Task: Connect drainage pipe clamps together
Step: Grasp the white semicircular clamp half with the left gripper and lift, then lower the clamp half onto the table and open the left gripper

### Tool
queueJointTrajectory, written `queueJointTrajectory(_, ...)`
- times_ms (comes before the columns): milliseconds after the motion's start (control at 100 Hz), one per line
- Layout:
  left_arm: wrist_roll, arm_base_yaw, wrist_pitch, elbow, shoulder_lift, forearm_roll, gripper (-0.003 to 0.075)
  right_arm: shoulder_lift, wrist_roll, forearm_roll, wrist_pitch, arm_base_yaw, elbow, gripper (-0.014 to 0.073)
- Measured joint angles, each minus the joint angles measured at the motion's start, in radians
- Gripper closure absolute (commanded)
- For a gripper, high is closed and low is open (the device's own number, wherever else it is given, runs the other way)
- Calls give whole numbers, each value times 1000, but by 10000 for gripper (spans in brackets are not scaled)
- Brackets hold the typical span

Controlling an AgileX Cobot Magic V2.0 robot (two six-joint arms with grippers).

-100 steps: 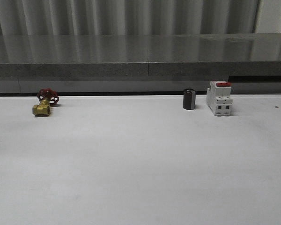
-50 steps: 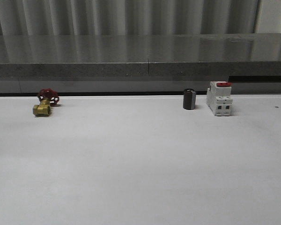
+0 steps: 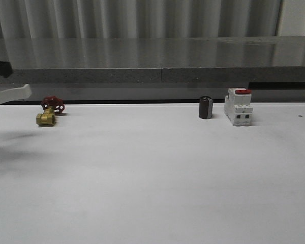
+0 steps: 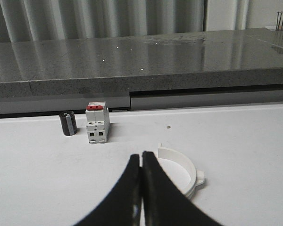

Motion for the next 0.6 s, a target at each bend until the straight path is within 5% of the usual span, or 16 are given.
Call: queueJointTrajectory(600,-380,-428,-18,-60,95,-4,676,0,0,0,0,0,0,653)
